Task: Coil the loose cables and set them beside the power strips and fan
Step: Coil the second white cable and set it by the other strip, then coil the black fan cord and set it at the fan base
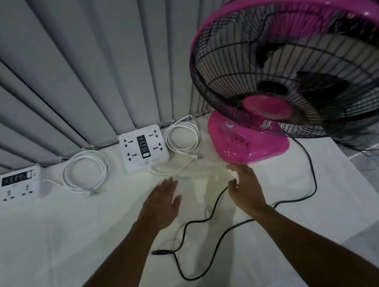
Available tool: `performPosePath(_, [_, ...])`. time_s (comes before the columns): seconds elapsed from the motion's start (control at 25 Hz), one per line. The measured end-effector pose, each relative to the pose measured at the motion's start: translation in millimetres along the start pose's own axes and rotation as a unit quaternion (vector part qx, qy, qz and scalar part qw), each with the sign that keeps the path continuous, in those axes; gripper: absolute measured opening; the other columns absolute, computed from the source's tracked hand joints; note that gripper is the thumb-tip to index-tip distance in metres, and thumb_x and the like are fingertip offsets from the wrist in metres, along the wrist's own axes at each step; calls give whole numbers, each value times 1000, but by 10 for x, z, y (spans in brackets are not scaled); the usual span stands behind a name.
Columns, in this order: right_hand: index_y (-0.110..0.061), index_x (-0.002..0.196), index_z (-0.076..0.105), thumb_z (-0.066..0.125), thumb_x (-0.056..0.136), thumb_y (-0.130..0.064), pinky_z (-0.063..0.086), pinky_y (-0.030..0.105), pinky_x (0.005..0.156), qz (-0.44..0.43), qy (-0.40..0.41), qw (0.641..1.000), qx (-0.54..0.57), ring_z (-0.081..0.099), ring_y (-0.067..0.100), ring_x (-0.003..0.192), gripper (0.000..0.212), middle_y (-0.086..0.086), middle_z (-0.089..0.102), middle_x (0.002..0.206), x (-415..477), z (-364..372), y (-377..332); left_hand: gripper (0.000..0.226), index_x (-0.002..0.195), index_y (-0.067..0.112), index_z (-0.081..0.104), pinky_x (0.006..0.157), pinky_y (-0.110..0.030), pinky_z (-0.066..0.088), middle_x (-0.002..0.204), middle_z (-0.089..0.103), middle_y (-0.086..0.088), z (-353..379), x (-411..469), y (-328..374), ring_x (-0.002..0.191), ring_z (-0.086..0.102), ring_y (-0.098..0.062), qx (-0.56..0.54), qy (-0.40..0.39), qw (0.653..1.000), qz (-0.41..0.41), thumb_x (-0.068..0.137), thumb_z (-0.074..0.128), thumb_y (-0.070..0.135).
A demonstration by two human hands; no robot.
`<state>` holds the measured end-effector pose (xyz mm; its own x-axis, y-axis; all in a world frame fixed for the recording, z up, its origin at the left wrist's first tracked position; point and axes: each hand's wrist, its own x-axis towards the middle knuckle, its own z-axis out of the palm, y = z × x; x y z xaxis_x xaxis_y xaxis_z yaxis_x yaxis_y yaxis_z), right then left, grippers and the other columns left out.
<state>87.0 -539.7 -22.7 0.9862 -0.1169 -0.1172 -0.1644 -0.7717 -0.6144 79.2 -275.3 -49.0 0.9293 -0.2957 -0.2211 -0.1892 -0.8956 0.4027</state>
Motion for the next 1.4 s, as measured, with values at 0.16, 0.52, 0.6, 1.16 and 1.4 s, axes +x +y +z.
performPosePath(0.16, [-13,128,62,65,81,-9,49,41,101,44,-84,990,-107,55,33,117,47,12,58,125,-153,-188,528,52,146,12,46,117,-30,32,153,43,-6,273,-325,452,140,42,-18,-24,3,1000,-15,99,45,36])
performPosePath(0.52, [-21,84,64,72,86,-25,36,10,55,24,-56,995,74,63,12,70,10,-10,64,73,-91,-450,802,35,83,12,66,72,-38,53,87,65,-8,410,-183,1634,83,64,-27,-31,105,993,-46,98,43,33])
performPosePath(0.6, [-24,82,58,72,87,-29,39,15,55,-25,-34,993,108,60,2,66,15,-13,62,70,-190,-490,790,45,85,9,67,74,-38,54,86,71,-11,302,-22,1874,82,66,-29,-259,91,945,-177,101,40,42])
performPosePath(1.16, [-24,155,28,67,93,-27,29,27,117,-235,-102,964,77,31,6,144,73,-6,35,157,-220,-608,176,30,90,9,62,44,-25,19,50,20,5,-846,-129,1841,40,15,-9,-703,-93,672,-211,100,40,27])
performPosePath(1.4, [-19,121,50,38,107,-21,45,37,93,-324,-119,937,50,44,-4,84,19,-9,57,91,-207,-550,-408,36,113,-2,63,62,-32,54,65,61,-11,-1244,-292,1514,56,59,-22,-742,-64,662,-83,101,48,29])
